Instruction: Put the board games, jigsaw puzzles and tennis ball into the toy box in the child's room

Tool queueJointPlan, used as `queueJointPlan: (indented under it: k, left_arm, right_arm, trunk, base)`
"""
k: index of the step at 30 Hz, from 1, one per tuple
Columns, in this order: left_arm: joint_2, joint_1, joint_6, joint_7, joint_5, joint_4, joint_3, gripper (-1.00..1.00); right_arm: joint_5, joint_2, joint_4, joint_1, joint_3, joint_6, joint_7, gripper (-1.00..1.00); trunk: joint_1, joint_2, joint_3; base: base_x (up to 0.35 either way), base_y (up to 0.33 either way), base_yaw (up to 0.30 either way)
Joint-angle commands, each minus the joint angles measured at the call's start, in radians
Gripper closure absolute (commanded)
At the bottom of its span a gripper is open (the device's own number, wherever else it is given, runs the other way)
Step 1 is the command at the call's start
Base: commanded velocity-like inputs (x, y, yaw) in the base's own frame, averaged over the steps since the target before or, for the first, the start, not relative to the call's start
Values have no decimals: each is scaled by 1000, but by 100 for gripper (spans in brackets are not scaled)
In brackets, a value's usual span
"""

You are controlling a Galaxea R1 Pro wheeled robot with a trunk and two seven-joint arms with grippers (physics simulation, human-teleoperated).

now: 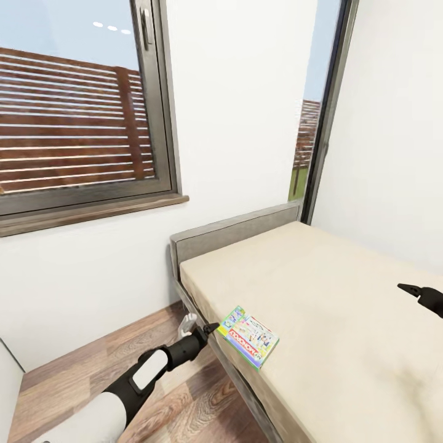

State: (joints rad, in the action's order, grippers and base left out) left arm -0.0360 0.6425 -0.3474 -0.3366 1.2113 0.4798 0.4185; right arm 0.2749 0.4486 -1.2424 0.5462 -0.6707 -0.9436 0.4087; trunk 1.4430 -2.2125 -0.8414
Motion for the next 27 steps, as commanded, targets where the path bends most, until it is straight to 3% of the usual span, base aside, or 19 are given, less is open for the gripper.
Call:
queueJointPlan:
  k: [1,27]
  left_arm:
    - [0,5,-3,-3,7,-7,3,-100]
    - [-6,21,1,-19,-2,-31,5,-100]
  right_arm:
    - [-6,0,-2,0,-2,-4,9,-100]
    - [11,0,-72,-41,-1,-7,11,-100]
  trunk:
    - [0,0,-1]
    - [0,0,-1]
  base:
    - [0,0,0]
    - [0,0,0]
